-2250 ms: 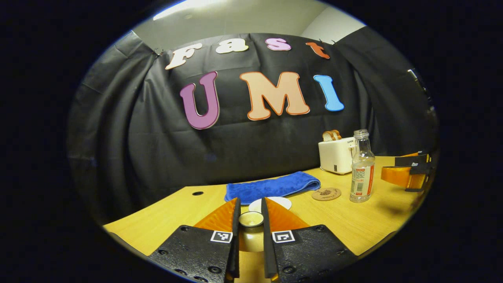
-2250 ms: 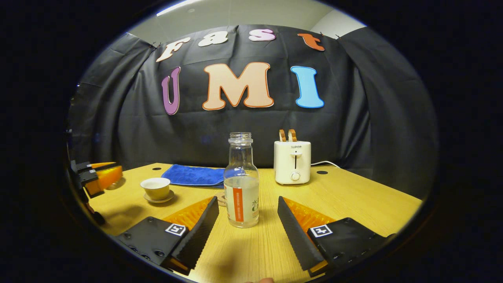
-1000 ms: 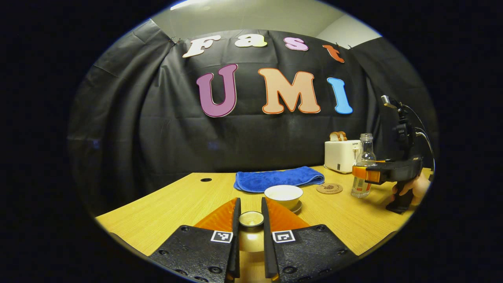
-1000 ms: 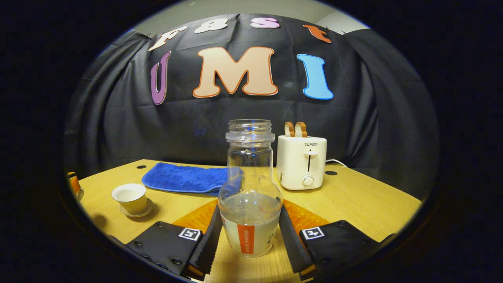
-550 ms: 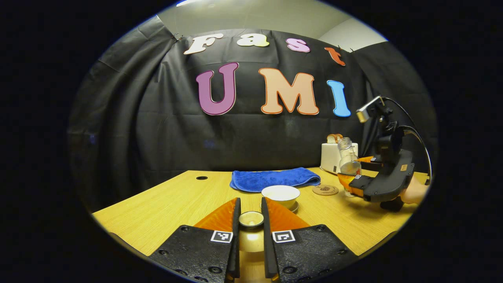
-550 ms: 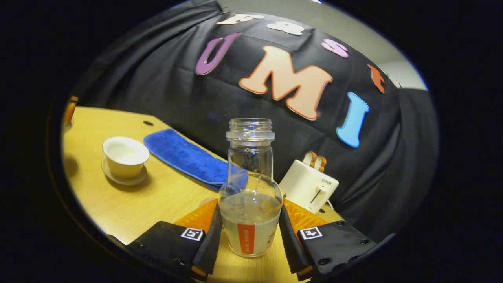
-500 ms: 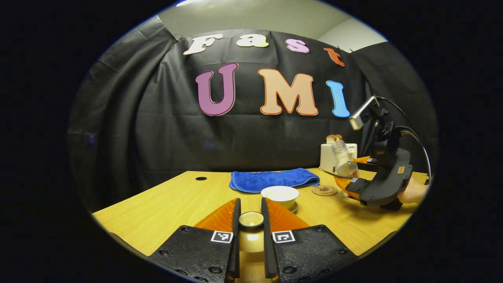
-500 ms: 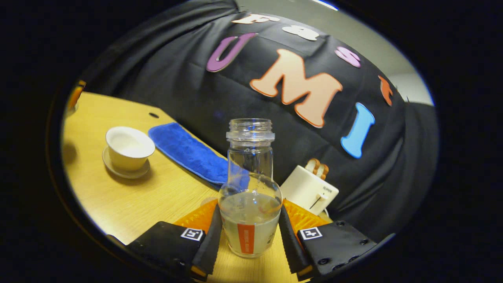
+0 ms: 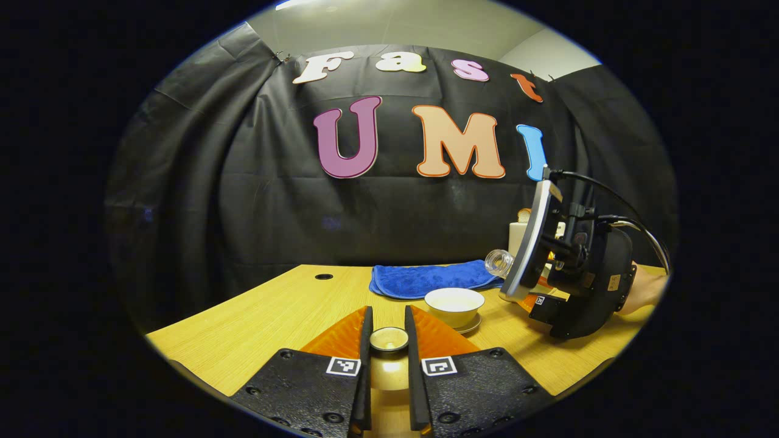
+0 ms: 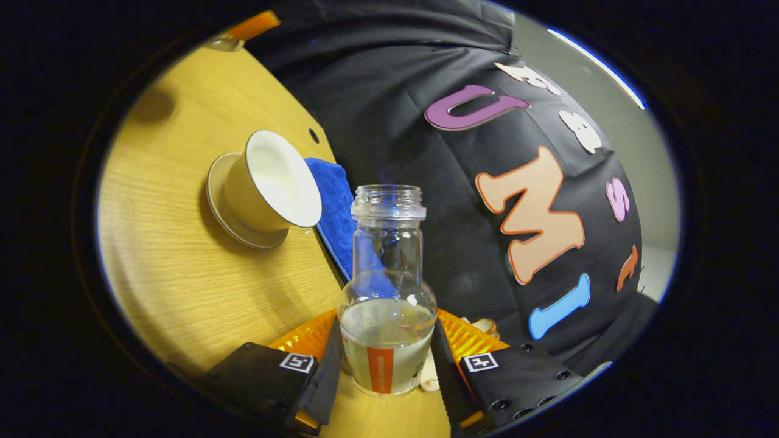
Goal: Open the teacup lid with one hand, grasp the water bottle and pour water into the teacup with the other hand; after pouring, place the water bottle on the coaster and then close the teacup lid.
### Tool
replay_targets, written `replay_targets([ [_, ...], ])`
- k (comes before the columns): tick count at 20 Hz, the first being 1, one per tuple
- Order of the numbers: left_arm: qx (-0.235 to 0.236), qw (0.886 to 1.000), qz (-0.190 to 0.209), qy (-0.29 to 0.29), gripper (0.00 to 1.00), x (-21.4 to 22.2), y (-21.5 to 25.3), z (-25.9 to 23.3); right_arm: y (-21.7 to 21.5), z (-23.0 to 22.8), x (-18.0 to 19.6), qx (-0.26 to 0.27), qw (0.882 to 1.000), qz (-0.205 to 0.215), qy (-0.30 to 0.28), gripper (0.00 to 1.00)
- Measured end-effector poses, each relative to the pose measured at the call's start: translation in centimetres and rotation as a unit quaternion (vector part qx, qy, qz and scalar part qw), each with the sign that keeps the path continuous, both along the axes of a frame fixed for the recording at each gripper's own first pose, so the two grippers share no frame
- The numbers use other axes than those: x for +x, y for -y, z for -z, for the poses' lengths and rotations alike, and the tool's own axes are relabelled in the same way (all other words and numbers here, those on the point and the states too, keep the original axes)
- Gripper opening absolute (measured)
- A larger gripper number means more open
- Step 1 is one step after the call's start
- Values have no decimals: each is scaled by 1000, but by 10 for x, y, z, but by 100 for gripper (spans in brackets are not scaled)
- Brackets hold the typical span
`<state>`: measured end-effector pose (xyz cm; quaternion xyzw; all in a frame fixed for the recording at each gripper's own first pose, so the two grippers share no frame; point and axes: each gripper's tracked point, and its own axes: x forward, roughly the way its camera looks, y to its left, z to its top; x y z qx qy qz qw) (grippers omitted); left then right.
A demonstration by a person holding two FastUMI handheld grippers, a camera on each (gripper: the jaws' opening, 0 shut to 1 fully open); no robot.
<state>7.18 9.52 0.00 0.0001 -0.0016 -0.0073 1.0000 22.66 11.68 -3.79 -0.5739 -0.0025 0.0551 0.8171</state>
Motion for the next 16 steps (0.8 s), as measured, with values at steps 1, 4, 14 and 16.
replay_targets([
  [1, 0, 1000, 1, 0, 22, 0, -1, 0, -1, -1, 2, -14, 1000, -2, 0, 72],
  [4, 0, 1000, -4, 0, 22, 3, -7, 0, -6, -2, 2, -47, 999, -9, -4, 73],
  [14, -1, 1000, -14, -3, 24, 4, -20, 1, -17, -3, 13, -192, 981, -20, 13, 74],
  [16, -1, 1000, -16, -3, 22, 4, -21, 1, -15, -7, 14, -215, 976, -20, 21, 73],
])
